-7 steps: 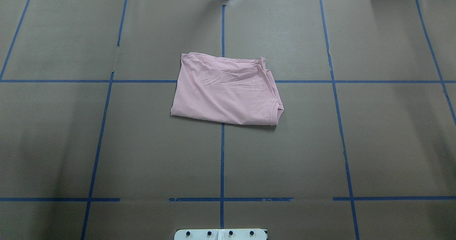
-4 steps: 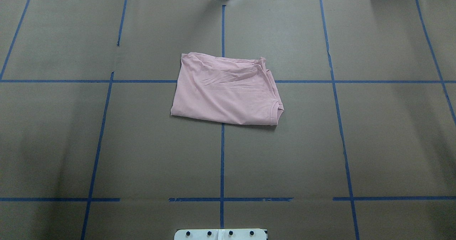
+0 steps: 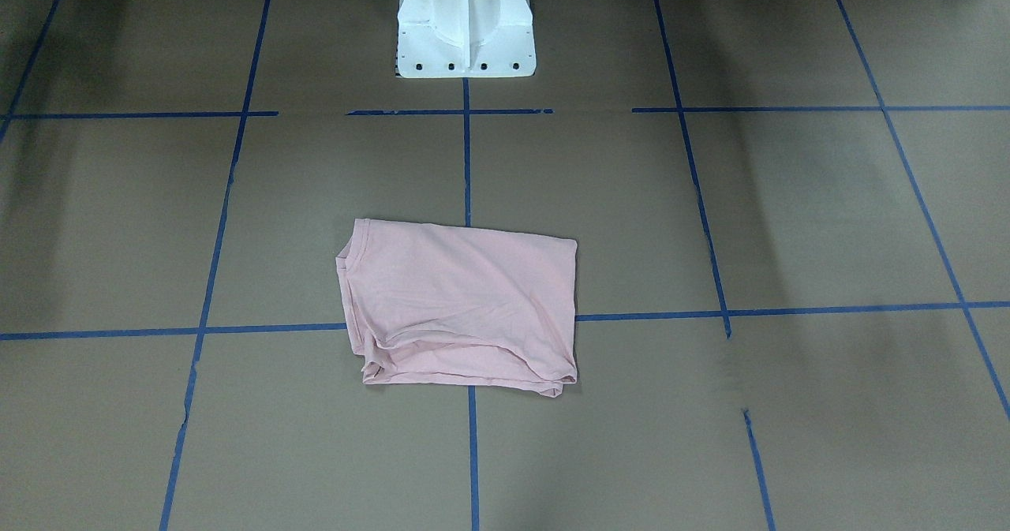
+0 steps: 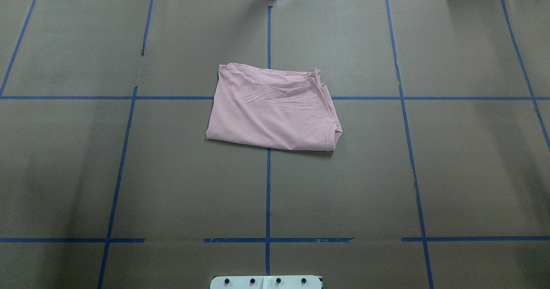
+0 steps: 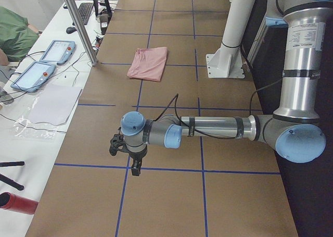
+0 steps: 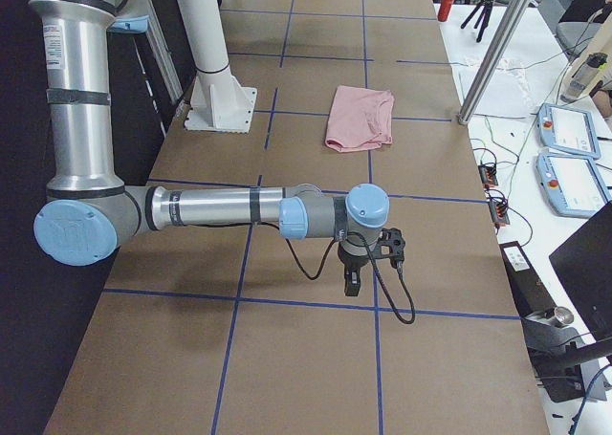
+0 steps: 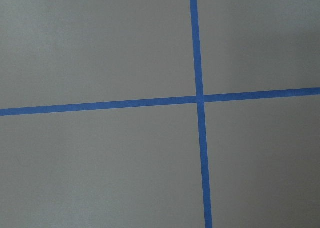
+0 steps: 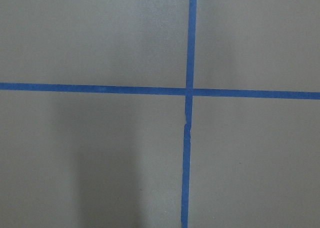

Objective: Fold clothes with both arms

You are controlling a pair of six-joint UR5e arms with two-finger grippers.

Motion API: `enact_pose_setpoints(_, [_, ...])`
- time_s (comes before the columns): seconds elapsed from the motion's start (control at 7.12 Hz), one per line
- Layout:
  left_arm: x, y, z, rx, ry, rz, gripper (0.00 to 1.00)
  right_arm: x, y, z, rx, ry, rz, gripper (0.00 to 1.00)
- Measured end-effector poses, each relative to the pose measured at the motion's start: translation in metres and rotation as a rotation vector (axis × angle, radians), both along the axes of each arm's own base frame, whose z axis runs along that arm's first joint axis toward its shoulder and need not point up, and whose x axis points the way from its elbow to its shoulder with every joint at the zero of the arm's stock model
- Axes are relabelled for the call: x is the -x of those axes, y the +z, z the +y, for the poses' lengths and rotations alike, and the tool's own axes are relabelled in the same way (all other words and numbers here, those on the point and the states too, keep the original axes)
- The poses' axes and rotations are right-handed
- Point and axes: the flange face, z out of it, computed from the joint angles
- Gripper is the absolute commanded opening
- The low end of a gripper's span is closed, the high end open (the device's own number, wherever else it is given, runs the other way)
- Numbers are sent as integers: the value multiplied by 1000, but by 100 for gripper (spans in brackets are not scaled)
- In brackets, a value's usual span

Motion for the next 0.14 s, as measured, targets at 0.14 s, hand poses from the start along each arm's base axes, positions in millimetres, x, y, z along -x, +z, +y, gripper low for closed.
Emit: enact_pose_setpoints(0.14, [0, 0, 0, 0, 0, 0, 100, 0, 0, 0, 0, 0, 0, 100])
